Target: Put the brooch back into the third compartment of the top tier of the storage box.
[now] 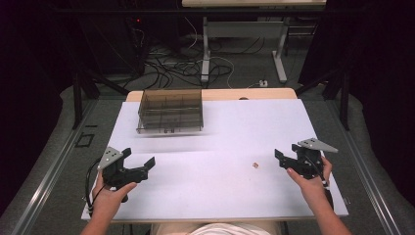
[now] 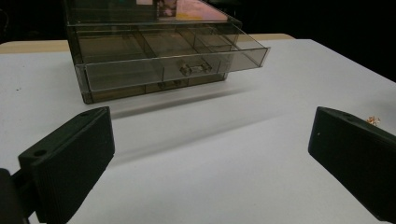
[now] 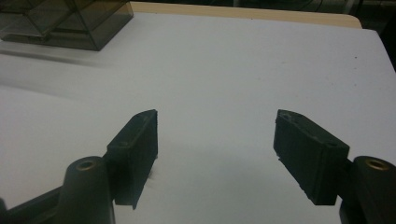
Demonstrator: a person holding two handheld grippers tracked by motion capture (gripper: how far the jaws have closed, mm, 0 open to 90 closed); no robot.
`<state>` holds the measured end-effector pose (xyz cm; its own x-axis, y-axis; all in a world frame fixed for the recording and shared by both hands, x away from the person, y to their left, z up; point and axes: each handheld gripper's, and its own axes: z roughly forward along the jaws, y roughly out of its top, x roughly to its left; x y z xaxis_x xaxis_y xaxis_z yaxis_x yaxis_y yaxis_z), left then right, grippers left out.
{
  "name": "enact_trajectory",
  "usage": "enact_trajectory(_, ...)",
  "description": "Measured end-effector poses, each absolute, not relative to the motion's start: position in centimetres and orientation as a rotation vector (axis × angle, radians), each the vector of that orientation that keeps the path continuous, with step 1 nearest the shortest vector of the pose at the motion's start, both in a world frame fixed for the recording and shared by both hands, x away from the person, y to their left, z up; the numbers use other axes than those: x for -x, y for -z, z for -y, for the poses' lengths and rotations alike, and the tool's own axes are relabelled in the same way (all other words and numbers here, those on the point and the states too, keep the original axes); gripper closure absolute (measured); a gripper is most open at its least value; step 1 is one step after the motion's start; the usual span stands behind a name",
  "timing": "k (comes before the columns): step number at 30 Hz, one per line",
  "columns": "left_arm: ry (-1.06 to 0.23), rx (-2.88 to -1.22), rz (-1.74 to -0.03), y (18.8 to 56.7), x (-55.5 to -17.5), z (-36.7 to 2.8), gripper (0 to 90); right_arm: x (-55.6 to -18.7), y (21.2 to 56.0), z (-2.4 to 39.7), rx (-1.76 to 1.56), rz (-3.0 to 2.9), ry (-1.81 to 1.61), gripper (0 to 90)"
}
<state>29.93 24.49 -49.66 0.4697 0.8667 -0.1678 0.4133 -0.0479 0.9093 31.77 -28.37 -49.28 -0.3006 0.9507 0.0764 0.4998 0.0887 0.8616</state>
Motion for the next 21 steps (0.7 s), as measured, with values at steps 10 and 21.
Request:
enact_trajectory(10, -0.540, -1.656, -1.132, 49.8, -29.5, -24.7, 0.5, -32.5, 49.7, 26.9, -1.466, -1.955, -1.202, 40.4)
enact_trajectory(21, -0.541, -1.653, -1.144, 49.9, -29.3, -24.8, 0.5, -33.4, 50.1, 26.0, -1.469, -2.020, -1.206, 50.0)
